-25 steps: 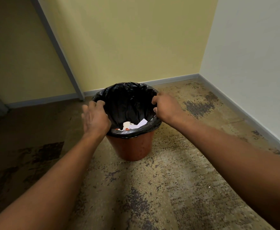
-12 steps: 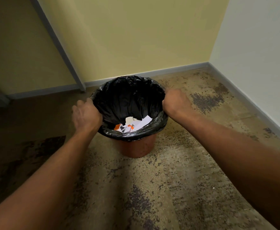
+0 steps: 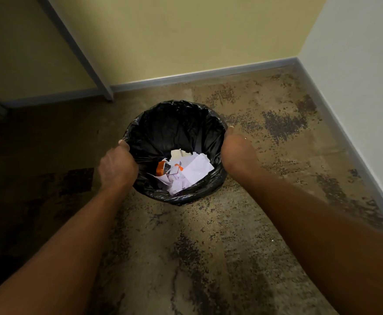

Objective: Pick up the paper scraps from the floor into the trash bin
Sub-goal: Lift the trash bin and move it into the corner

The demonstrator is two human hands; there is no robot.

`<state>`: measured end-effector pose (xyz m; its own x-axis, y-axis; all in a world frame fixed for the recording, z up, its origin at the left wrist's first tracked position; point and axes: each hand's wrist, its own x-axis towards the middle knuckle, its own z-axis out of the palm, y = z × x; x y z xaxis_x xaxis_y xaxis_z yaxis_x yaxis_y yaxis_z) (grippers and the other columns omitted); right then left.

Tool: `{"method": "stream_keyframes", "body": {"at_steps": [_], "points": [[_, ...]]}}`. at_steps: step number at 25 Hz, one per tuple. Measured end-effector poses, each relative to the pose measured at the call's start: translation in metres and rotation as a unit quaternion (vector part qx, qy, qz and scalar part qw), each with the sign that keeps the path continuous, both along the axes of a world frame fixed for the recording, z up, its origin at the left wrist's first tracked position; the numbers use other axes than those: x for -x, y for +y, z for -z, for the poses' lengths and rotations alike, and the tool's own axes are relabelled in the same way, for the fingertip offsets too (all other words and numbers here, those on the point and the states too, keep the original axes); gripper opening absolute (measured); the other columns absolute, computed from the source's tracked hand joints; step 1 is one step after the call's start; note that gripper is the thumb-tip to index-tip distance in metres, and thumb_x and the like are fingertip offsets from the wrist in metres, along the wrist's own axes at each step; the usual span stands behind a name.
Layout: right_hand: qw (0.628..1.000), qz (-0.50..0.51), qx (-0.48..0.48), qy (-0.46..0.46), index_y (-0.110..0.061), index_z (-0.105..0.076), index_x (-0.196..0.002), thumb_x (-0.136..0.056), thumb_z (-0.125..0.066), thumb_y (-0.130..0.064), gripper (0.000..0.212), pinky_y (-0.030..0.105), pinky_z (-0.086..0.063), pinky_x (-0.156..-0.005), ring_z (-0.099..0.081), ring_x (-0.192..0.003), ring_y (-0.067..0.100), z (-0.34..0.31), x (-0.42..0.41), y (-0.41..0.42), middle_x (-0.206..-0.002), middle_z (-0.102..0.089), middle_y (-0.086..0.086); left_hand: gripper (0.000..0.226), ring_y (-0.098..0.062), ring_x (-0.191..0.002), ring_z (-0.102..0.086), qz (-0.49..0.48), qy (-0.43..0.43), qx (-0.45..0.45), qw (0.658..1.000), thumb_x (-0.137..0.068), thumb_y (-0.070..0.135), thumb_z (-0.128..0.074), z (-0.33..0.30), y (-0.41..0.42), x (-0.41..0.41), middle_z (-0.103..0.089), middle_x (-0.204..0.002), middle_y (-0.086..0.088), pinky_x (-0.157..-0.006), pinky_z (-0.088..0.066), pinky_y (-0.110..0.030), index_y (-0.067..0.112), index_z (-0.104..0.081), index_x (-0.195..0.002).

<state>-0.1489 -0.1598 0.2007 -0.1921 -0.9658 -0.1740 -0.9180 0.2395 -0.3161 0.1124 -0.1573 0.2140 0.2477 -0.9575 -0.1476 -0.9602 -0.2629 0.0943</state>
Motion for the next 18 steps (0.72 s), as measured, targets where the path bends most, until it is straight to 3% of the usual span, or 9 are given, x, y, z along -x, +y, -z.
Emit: {"method": "stream_keyframes", "body": {"at_steps": [2,4,7,10,14,15,17,18], "points": [[1.000,0.012,-0.009,-0.005,-0.002,-0.017,-0.150,-0.097,-0.036,-0.001,0.057,0.042,-0.048,-0.082,-0.058,-0.108,0.037,-0.003,-0.002,-0.001,-0.120,-0.058,0.022,0.048,-0.038,-0.104,-0.061,-0.002,0.013,-0.039,0.999,-0.099,0.001,-0.043,-0.006,-0.005,-0.005,-0.062,-0.113,-0.019,-0.077,-0.051,-0.044,0.011,-0.039,-0.146],[1.000,0.022,-0.005,-0.014,-0.003,-0.019,-0.149,-0.096,-0.034,-0.004,0.056,0.040,-0.045,-0.073,-0.060,-0.100,0.035,-0.005,-0.004,-0.004,-0.113,-0.060,0.020,0.055,-0.039,-0.105,-0.060,-0.007,0.023,-0.075,0.997,-0.101,0.003,-0.044,-0.007,-0.010,-0.011,-0.062,-0.115,-0.021,-0.082,-0.053,-0.046,0.015,-0.031,-0.153],[0.998,0.023,-0.019,-0.052,-0.002,-0.026,-0.146,-0.096,-0.037,-0.005,0.052,0.039,-0.043,-0.070,-0.061,-0.095,0.035,-0.007,-0.002,-0.010,-0.109,-0.062,0.020,0.055,-0.038,-0.106,-0.061,-0.039,0.038,-0.125,0.991,-0.100,0.002,-0.047,-0.012,-0.017,-0.011,-0.062,-0.113,-0.021,-0.085,-0.055,-0.046,0.014,-0.032,-0.152],[0.998,0.027,-0.046,-0.047,-0.005,-0.020,-0.150,-0.097,-0.041,-0.005,0.057,0.039,-0.048,-0.069,-0.063,-0.092,0.033,-0.006,-0.003,-0.016,-0.106,-0.064,0.016,0.066,-0.038,-0.105,-0.059,-0.023,0.057,-0.134,0.989,-0.098,-0.001,-0.046,-0.011,-0.020,-0.015,-0.061,-0.115,-0.022,-0.083,-0.056,-0.046,0.017,-0.021,-0.157],[0.997,0.011,-0.077,-0.017,-0.004,-0.030,-0.145,-0.099,-0.043,-0.010,0.048,0.034,-0.043,-0.067,-0.059,-0.083,0.027,-0.005,-0.001,-0.022,-0.099,-0.063,0.011,0.068,-0.040,-0.109,-0.056,-0.025,0.092,-0.118,0.988,-0.100,0.003,-0.047,-0.012,-0.018,-0.017,-0.059,-0.118,-0.023,-0.083,-0.048,-0.044,0.020,-0.018,-0.159],[0.996,0.015,-0.081,-0.022,-0.004,-0.039,-0.137,-0.100,-0.044,-0.010,0.038,0.032,-0.039,-0.066,-0.056,-0.079,0.025,-0.006,0.000,-0.023,-0.096,-0.062,0.011,0.069,-0.040,-0.107,-0.056,-0.030,0.108,-0.112,0.987,-0.099,0.003,-0.048,-0.014,-0.019,-0.016,-0.060,-0.116,-0.023,-0.081,-0.047,-0.043,0.021,-0.019,-0.159],[0.990,0.040,-0.121,-0.052,-0.006,-0.054,-0.101,-0.100,-0.046,-0.011,0.010,0.030,-0.037,-0.067,-0.054,-0.079,0.025,-0.011,0.003,-0.027,-0.086,-0.057,0.010,0.070,-0.040,-0.101,-0.058,-0.042,0.139,-0.104,0.984,-0.098,0.003,-0.049,-0.017,-0.019,-0.015,-0.062,-0.111,-0.023,-0.080,-0.047,-0.043,0.021,-0.019,-0.159],[0.988,0.045,-0.137,-0.054,-0.006,-0.052,-0.085,-0.100,-0.047,-0.012,0.017,0.030,-0.036,-0.068,-0.053,-0.079,0.024,-0.011,0.007,-0.028,-0.080,-0.053,0.008,0.071,-0.041,-0.099,-0.059,-0.039,0.143,-0.102,0.984,-0.098,0.004,-0.048,-0.019,-0.018,-0.013,-0.063,-0.109,-0.024,-0.082,-0.048,-0.044,0.021,-0.018,-0.159]]}}
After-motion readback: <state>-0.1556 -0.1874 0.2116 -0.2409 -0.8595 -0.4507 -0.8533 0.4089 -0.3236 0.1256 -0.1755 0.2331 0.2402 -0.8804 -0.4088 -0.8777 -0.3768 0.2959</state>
